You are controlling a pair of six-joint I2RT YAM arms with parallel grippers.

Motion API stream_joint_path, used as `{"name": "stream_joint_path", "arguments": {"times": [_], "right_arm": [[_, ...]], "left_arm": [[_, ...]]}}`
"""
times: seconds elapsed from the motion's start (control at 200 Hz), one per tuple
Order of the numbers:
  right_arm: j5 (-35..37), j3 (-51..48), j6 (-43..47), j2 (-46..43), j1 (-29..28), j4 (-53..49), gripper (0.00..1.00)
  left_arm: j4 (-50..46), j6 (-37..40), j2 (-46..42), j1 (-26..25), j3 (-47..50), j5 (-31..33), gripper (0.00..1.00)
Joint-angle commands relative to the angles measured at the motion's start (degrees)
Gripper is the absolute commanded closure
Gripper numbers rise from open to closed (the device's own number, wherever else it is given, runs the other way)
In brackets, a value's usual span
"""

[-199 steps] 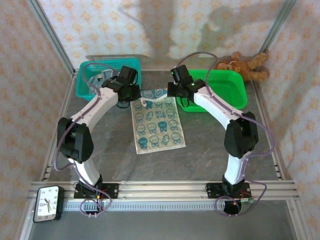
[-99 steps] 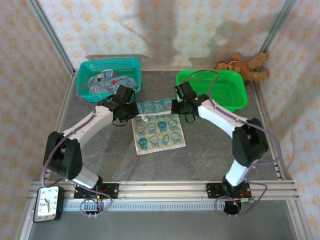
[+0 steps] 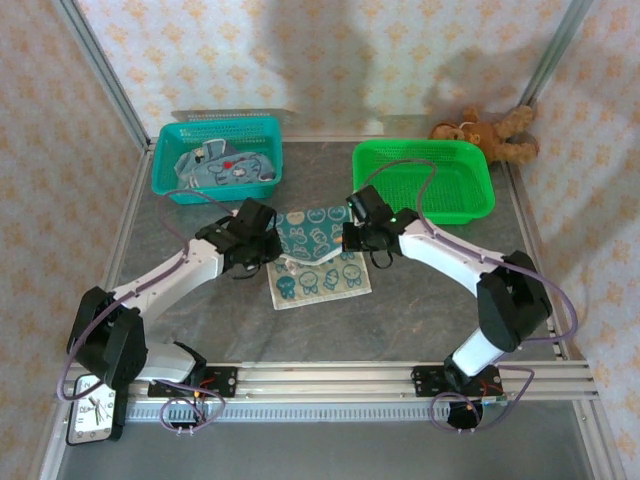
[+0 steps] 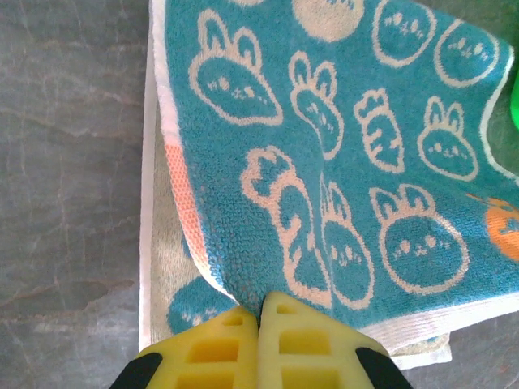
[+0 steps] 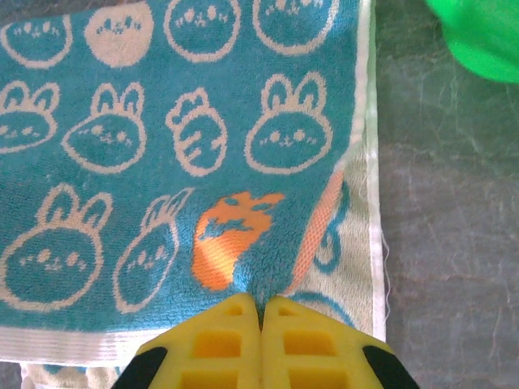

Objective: Fold and stack the towels

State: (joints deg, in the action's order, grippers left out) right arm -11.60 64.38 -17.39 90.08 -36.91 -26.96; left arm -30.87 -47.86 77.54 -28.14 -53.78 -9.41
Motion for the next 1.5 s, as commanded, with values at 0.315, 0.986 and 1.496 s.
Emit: {"name": "stream_joint_path", "arguments": {"times": [0.315, 0.986, 1.496], "right_arm": [[1.32, -4.16, -3.96, -7.83, -1.33, -1.15, 0.97], [-0.46, -16.34, -7.33, -5.02, -3.06, 5.46, 0.94], [1.12, -16.72, -7.92, -6.96, -3.44, 3.6, 0.97]], "left_arm": [[-1.09, -4.72, -6.75, -2.85, 4.25, 3.17, 1.0], [8.76, -10.13, -1.62, -9.47, 15.59, 2.63, 1.0], [5.13, -9.89, -3.3, -10.79, 13.28, 4.04, 1.0]]}}
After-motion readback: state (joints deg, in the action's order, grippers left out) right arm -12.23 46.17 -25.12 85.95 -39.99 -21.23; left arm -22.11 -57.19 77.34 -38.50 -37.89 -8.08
